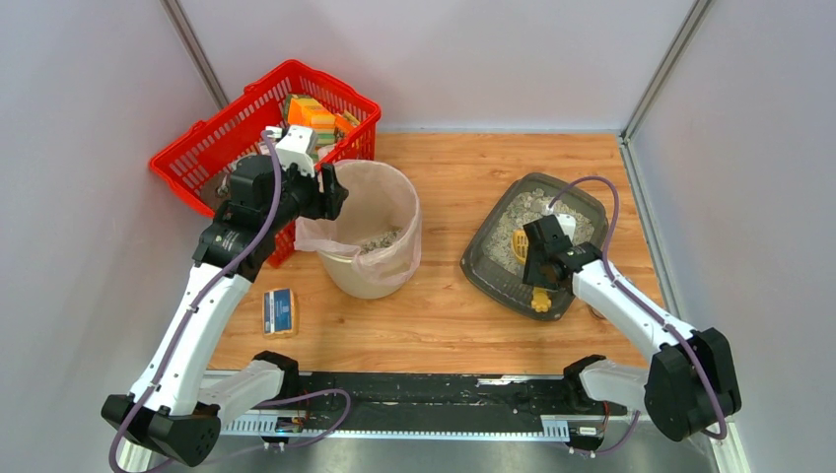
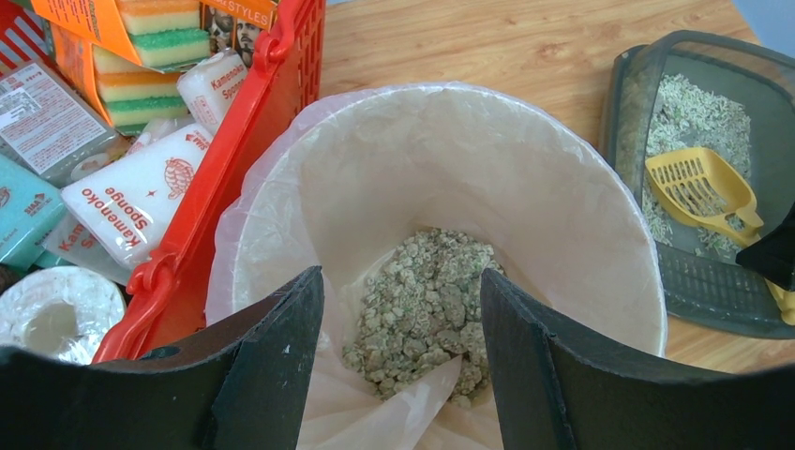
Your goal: Clean the litter box
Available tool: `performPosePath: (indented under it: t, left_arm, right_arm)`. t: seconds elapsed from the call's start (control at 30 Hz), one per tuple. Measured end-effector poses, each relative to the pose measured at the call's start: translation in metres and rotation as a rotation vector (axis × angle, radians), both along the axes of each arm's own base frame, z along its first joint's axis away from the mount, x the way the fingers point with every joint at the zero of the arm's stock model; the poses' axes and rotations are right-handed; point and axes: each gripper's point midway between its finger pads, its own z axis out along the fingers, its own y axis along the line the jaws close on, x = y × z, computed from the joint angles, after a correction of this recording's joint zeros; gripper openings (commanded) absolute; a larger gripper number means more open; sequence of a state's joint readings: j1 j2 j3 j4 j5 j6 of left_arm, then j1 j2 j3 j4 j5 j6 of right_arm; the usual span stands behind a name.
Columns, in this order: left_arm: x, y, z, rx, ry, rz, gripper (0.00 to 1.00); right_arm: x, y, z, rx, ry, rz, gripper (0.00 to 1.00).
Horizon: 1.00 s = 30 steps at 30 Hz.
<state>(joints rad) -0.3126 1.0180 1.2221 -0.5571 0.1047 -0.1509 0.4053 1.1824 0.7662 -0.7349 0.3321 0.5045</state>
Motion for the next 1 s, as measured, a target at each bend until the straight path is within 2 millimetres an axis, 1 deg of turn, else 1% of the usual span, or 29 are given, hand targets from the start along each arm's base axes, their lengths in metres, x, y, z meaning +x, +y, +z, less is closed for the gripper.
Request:
performPosePath:
  t: [0.07, 0.1, 0.27, 0.3, 0.37, 0.5, 0.6, 0.67, 0.83, 0.93, 0.97, 1.0]
  left_arm:
    - [0.000, 0.000, 0.000, -0.001, 0.001, -0.002, 0.70]
    - [0.000, 0.000, 0.000, -0.001, 0.001, -0.003, 0.70]
    - [0.000, -0.001, 0.000, -0.001, 0.001, -0.003, 0.70]
    - [0.000, -0.001, 0.000, -0.001, 0.001, -0.003, 0.70]
    - [0.000, -0.001, 0.000, -0.002, 0.002, -0.005, 0.70]
    - [-0.001, -0.002, 0.000, -0.005, 0.002, -0.011, 0.70]
    - [-0.001, -0.003, 0.000, -0.007, 0.003, -0.017, 0.70]
    - [-0.001, -0.003, 0.000, -0.007, 0.003, -0.017, 0.70]
    - [-0.001, -0.001, 0.000, -0.001, 0.000, -0.005, 0.70]
    - [0.000, 0.002, 0.002, 0.005, -0.008, 0.009, 0.74]
    - [0.000, 0.003, 0.002, 0.008, -0.010, 0.015, 0.77]
    - [0.000, 0.005, 0.002, 0.012, -0.012, 0.025, 0.79]
  right_arm:
    - [0.001, 0.001, -0.001, 0.003, -0.002, -0.001, 0.35]
    - [0.002, 0.001, -0.001, 0.005, -0.003, -0.003, 0.28]
    - [0.001, 0.004, -0.001, 0.017, 0.008, -0.001, 0.10]
    - [0.000, 0.003, 0.000, 0.013, 0.013, 0.001, 0.05]
    - [-0.002, 0.002, 0.008, 0.003, 0.028, 0.003, 0.00]
    - [0.005, 0.004, 0.039, 0.004, 0.021, 0.016, 0.00]
    - [0.009, 0.010, 0.056, 0.036, 0.035, 0.044, 0.00]
    - [0.008, 0.012, 0.059, 0.056, 0.061, 0.060, 0.00]
    - [-0.005, 0.016, 0.058, 0.079, 0.187, 0.094, 0.00]
    - [-0.012, 0.020, 0.059, 0.091, 0.246, 0.112, 0.00]
    - [-0.013, 0.021, 0.061, 0.097, 0.257, 0.117, 0.00]
    - [-0.015, 0.022, 0.063, 0.103, 0.270, 0.124, 0.00]
